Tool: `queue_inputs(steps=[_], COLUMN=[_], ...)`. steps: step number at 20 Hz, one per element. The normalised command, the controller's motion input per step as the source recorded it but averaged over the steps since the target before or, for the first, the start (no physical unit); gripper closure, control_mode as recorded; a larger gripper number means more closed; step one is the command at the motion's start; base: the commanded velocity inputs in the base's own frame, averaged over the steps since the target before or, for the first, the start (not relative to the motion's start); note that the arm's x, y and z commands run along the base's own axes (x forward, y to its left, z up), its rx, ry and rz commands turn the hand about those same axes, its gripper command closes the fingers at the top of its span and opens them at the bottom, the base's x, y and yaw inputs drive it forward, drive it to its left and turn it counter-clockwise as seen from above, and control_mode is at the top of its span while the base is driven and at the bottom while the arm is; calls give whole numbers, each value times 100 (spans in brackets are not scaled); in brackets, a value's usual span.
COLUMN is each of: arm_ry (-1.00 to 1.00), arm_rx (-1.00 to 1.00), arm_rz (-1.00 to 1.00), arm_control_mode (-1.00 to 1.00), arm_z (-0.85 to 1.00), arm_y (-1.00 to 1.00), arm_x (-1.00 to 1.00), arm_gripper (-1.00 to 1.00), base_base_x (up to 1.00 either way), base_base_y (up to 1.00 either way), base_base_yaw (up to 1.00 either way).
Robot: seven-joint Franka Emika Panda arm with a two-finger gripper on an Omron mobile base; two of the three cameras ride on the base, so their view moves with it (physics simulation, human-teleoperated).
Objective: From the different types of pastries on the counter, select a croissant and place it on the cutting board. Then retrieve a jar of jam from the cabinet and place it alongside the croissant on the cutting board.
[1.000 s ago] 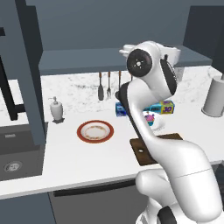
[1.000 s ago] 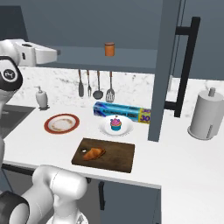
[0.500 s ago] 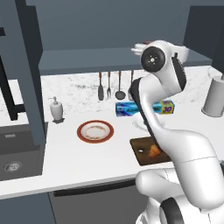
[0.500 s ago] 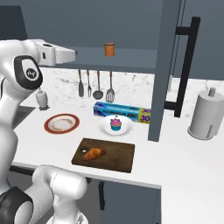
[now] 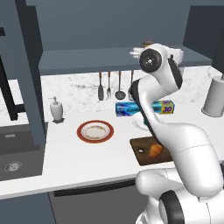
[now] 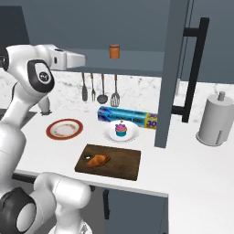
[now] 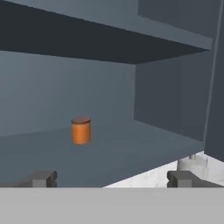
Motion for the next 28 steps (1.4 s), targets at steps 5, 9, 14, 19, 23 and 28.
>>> queue_inputs(steps=[5,9,14,19,23,28], arm_ry=[17,-6,-10,3,13,2], arm_rx=[4,24,17,6,7,4], arm_rz=[0,0,0,0,0,0], arm_control_mode=[-100,-100,-100,-100,-100,-100], arm_z=[-6,26,14,0,0,0], arm_y=[43,-36,-41,-13,0,-16], arm_x=[70,-4,0,14,52,34], arm_gripper=[-100,-100,-100,-100,-100,-100], base_base_x=[0,0,0,0,0,0], base_base_y=[0,0,0,0,0,0], base_base_yaw=[0,0,0,0,0,0])
